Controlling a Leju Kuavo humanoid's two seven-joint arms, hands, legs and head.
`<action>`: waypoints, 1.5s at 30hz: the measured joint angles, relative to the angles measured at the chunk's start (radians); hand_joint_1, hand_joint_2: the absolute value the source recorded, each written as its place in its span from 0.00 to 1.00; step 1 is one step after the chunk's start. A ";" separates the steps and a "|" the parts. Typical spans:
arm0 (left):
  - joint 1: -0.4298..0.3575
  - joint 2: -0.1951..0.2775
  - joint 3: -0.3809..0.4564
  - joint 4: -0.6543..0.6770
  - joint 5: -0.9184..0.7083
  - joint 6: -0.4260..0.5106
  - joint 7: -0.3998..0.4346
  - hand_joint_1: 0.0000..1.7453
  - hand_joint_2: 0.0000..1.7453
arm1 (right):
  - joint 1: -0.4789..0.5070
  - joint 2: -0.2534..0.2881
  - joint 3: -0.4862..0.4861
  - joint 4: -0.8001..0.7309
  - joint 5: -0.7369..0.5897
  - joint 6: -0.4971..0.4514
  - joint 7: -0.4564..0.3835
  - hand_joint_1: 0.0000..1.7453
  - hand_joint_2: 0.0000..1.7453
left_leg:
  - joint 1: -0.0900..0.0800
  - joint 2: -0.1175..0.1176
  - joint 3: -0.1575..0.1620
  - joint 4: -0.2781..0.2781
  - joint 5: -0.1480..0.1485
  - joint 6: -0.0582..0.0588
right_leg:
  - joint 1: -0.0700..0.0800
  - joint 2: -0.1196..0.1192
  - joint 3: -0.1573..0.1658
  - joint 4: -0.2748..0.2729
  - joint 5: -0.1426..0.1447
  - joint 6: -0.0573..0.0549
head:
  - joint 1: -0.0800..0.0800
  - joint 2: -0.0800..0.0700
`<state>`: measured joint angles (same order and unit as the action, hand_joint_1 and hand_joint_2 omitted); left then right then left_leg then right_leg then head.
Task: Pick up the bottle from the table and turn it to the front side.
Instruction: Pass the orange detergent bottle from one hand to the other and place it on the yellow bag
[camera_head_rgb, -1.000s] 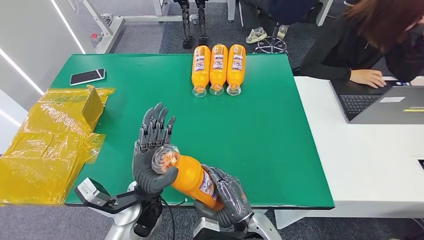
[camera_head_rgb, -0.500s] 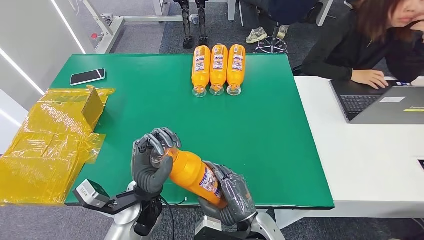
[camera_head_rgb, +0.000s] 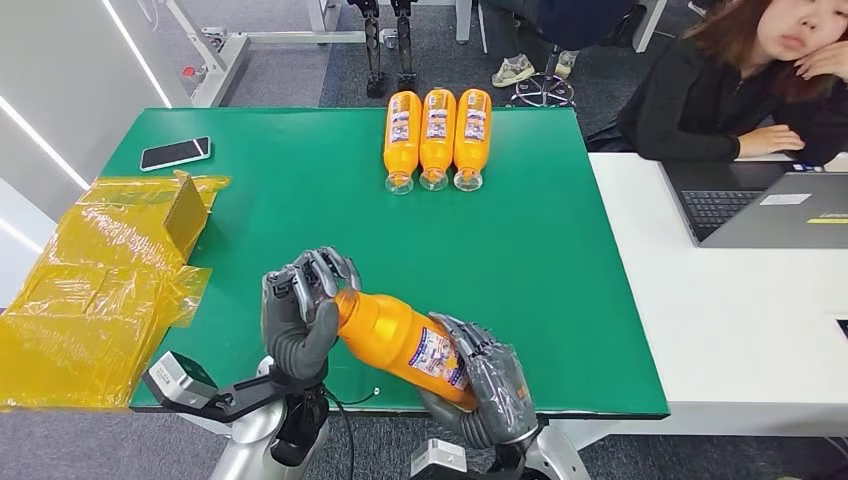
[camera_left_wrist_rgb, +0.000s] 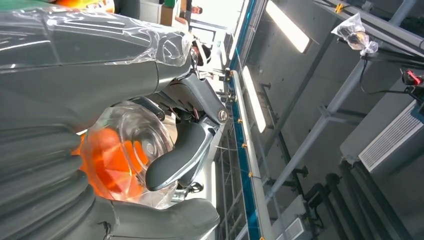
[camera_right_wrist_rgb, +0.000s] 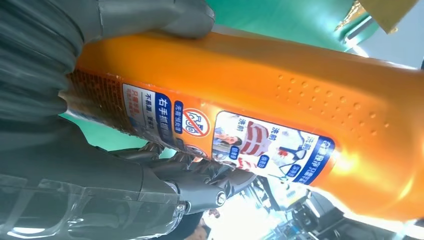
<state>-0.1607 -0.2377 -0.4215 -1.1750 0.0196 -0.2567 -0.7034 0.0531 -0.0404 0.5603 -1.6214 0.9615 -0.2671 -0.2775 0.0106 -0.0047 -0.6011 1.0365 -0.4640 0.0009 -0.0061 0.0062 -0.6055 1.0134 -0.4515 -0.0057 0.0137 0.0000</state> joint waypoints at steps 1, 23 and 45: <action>0.001 0.000 0.001 0.000 0.000 0.002 0.000 1.00 1.00 | -0.001 -0.003 0.000 0.000 -0.003 -0.003 -0.003 0.94 1.00 | 0.000 0.000 0.000 0.000 0.000 0.000 | 0.000 0.000 0.000 0.000 0.000 0.000 | 0.000 0.000; 0.030 0.000 0.111 -0.003 0.016 0.030 0.000 1.00 1.00 | -0.029 -0.016 0.000 -0.003 -0.058 -0.076 -0.043 0.00 1.00 | 0.000 0.000 0.000 0.000 0.000 0.000 | 0.000 0.000 0.000 0.000 0.000 0.000 | 0.000 0.000; -0.007 0.197 0.204 -0.122 -0.704 0.567 0.069 1.00 1.00 | -0.040 -0.020 0.008 0.027 -0.103 -0.075 -0.067 0.00 1.00 | 0.000 0.000 0.001 0.000 0.000 -0.001 | 0.000 0.000 0.000 0.001 0.000 0.000 | 0.000 0.000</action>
<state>-0.1673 -0.0405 -0.2180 -1.2975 -0.6845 0.3102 -0.6340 0.0130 -0.0607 0.5688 -1.5941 0.8590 -0.3424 -0.3448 0.0110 -0.0044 -0.6004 1.0364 -0.4635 0.0003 -0.0058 0.0065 -0.6057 1.0143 -0.4515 -0.0059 0.0137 0.0000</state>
